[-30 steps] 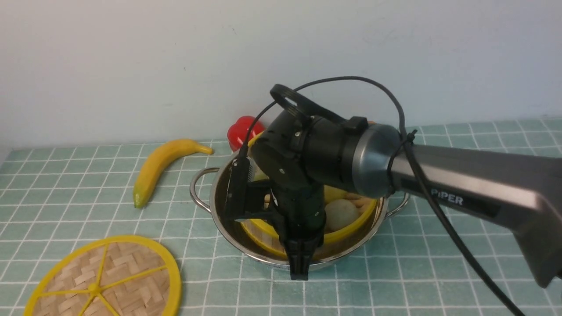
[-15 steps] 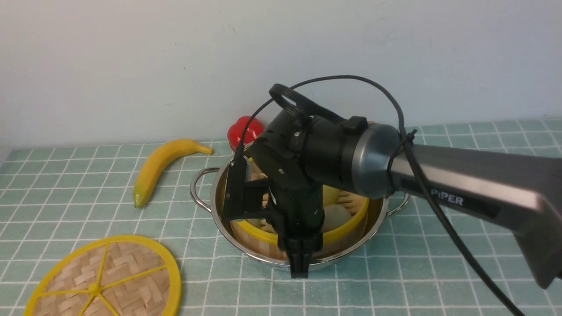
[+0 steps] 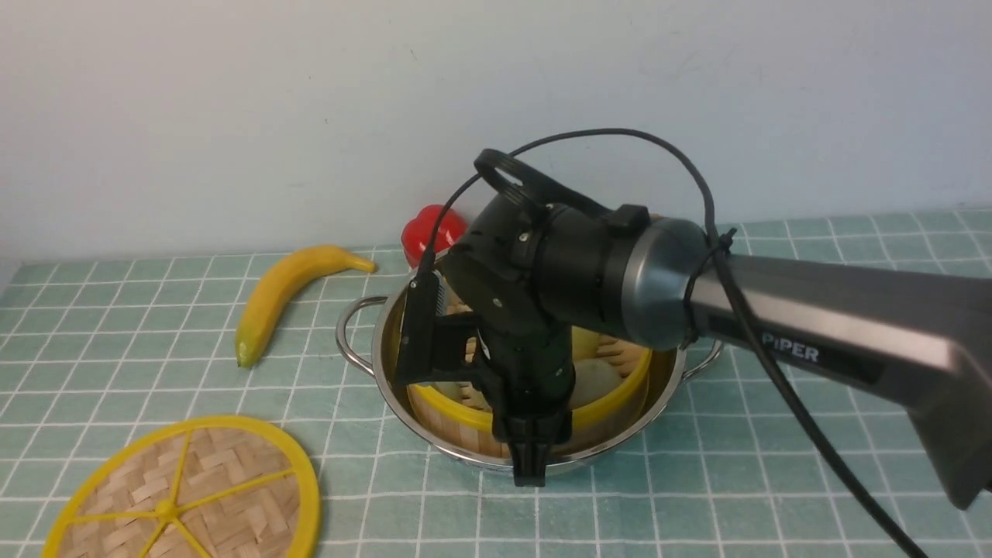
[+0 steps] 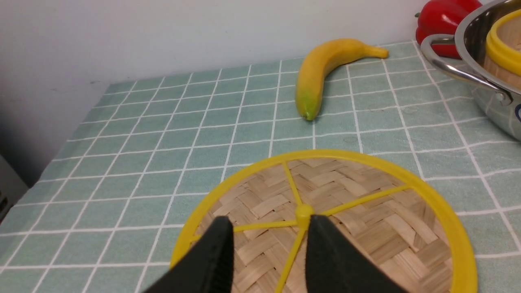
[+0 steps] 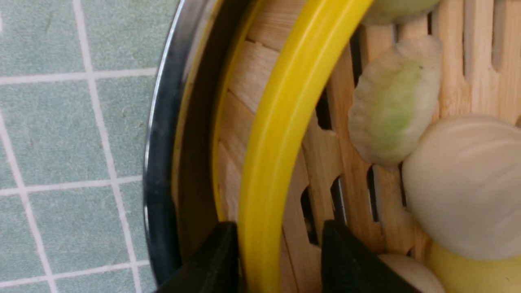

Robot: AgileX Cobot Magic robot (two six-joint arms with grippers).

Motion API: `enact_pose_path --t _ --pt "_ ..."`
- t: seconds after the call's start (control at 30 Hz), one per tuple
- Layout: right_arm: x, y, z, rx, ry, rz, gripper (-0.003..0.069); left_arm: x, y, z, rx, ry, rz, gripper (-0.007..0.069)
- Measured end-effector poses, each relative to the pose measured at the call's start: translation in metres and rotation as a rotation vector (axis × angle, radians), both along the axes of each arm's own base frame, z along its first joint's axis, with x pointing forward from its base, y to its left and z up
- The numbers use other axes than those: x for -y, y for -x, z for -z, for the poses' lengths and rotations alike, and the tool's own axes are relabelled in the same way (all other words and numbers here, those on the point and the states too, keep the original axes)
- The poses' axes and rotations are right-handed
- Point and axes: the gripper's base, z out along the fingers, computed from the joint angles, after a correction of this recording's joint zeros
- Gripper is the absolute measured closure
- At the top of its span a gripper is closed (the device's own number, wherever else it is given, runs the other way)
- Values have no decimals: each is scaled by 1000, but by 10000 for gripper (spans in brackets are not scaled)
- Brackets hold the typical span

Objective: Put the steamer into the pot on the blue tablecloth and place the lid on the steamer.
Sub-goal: 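Place the bamboo steamer basket of food into the steel pot with the right gripper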

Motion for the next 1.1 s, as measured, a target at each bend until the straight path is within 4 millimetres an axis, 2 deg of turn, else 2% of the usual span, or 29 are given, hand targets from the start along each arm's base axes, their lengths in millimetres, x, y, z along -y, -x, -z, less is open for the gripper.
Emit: enact_pose_path --t 0.1,0.23,0.6,0.7,0.9,1.1 --pt "0 -1 -2 12 -7 8 281 0 0 0 0 0 0 382" --pt "0 -1 -2 14 -13 27 237 0 0 0 0 0 0 382" --pt "-2 -3 -8 31 -31 64 219 0 0 0 0 0 0 382" --pt "-7 -4 -18 37 -72 76 219 0 0 0 0 0 0 382" --pt "-17 1 -54 77 -198 73 219 0 0 0 0 0 0 382" --pt "-18 2 -56 75 -211 90 219 0 0 0 0 0 0 382"
